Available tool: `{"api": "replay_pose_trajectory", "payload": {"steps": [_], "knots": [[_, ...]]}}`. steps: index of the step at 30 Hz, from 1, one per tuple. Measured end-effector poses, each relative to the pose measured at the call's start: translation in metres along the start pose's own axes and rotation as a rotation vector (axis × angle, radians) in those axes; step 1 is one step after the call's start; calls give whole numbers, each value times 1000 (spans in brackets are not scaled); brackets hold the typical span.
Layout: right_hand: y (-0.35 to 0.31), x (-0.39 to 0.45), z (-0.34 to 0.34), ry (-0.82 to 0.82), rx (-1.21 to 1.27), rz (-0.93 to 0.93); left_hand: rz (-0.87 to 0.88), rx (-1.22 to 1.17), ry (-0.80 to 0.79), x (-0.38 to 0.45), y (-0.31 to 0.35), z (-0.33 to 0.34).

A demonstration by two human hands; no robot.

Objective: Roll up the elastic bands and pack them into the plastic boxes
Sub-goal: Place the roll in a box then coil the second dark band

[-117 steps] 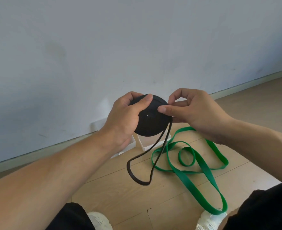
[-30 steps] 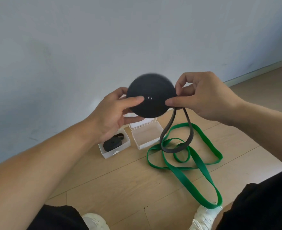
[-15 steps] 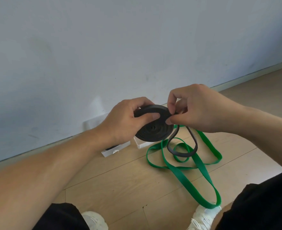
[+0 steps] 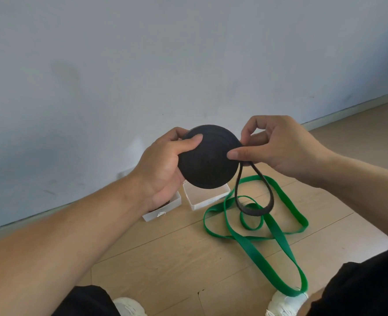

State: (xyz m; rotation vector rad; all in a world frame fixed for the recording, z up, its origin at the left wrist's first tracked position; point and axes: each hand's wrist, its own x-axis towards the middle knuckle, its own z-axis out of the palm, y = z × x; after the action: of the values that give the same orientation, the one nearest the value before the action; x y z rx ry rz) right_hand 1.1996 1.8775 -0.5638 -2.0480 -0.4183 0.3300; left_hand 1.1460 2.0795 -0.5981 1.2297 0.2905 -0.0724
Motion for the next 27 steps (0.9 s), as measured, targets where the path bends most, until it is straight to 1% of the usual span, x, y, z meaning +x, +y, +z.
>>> {"api": "replay_pose_trajectory", "payload": {"steps": [3, 5, 6, 9, 10, 11, 12, 14, 18, 24, 27], "knots": [[-1, 1, -1, 47, 5, -25, -34, -67, -38, -1, 2, 0], [-5, 0, -3, 60, -53, -42, -35, -7, -96, -2, 8, -3], [-7, -1, -4, 47, -105, -52, -11, 97, -118, -2, 11, -5], [-10, -7, 1, -64, -287, -108, 115, 625, -159, -5, 11, -6], [-11, -9, 4, -93, -348, -133, 170, 762, -155, -8, 7, -3], [-11, -11, 7, -109, -388, -153, 228, 848, -130, -11, 2, 2], [-12, -12, 9, -114, -400, -164, 279, 868, -91, -13, -2, 5], [-11, -12, 12, -89, -351, -172, 309, 764, -32, -12, -8, 7], [-6, -3, 11, 17, -145, -134, 263, 546, 16, -4, -8, 3], [-5, -1, 8, 11, 53, -38, 193, 193, 80, 0, -1, -1], [-3, -1, 11, 2, 151, -29, 157, 77, 117, 0, -1, 1]]}}
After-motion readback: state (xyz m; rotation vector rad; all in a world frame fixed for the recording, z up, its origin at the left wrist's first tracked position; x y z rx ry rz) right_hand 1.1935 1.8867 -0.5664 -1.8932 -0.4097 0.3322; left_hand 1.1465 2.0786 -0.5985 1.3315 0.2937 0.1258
